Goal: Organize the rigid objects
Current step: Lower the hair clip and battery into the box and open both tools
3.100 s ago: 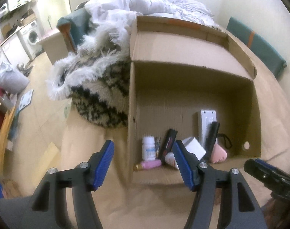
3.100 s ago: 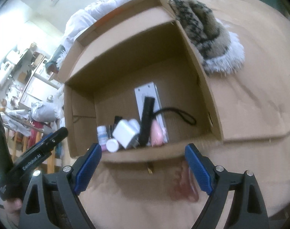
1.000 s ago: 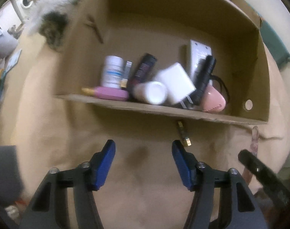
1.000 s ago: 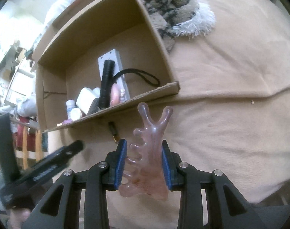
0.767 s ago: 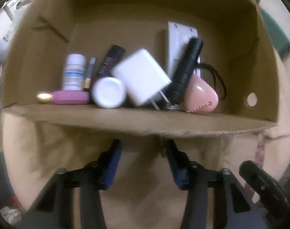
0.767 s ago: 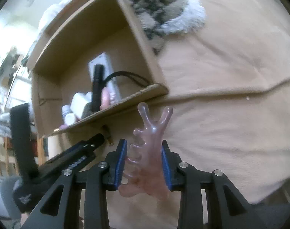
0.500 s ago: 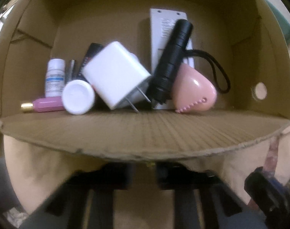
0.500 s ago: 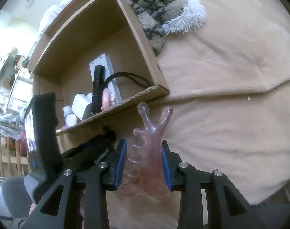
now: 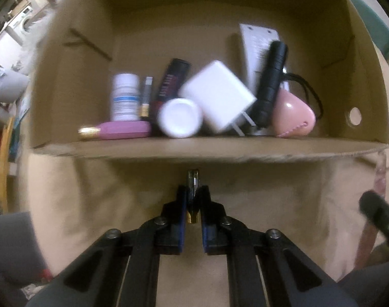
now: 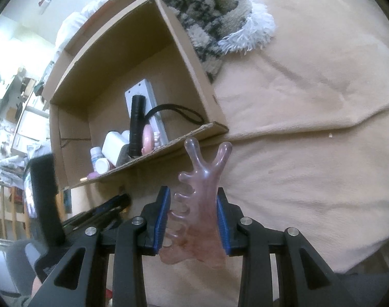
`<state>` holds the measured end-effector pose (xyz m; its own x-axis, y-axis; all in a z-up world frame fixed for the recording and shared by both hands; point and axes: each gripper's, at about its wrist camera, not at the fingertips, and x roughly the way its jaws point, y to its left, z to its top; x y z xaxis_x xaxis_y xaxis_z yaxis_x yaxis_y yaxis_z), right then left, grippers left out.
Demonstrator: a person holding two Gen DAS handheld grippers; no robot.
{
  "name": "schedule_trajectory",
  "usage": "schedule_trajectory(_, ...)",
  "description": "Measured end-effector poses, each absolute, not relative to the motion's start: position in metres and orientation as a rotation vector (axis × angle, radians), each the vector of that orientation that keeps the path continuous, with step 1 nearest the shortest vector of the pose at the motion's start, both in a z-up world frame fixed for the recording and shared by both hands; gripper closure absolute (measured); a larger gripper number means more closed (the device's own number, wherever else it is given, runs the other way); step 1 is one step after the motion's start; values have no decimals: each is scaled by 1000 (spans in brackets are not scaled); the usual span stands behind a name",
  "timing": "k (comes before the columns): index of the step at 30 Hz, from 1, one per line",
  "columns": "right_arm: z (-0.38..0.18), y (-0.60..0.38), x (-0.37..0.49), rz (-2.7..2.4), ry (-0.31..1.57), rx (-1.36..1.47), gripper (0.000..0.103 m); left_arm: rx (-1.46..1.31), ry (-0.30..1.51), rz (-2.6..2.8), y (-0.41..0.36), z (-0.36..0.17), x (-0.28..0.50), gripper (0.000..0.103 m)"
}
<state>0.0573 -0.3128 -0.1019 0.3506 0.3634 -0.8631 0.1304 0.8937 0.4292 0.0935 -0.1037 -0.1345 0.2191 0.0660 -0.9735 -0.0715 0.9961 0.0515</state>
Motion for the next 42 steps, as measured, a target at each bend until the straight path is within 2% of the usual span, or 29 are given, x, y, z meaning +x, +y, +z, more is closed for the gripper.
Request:
schedule_trajectory(5,-90,-329,52,86,1153,495,68,0,1299,108,-78,-108,78,94)
schedule_trajectory(13,-43,-352,42,17,924,495,68,-28,1203,128,-34,-61,52,94)
schedule_trajectory(23,-1,-301,66,206,792,375,68,-51,1075,124,-9,-14,74,94)
schedule_trajectory(27,4,-280,89,219,796,283,68,41,1007,107,-27,-5,89,94)
schedule_trajectory(33,-5,-259,122,244,850,199,68,71,1016,88,-39,-11,121,94)
schedule_trajectory(42,-65,-228,149,261,1054,156,68,63,1083,27,-48,-57,160,94)
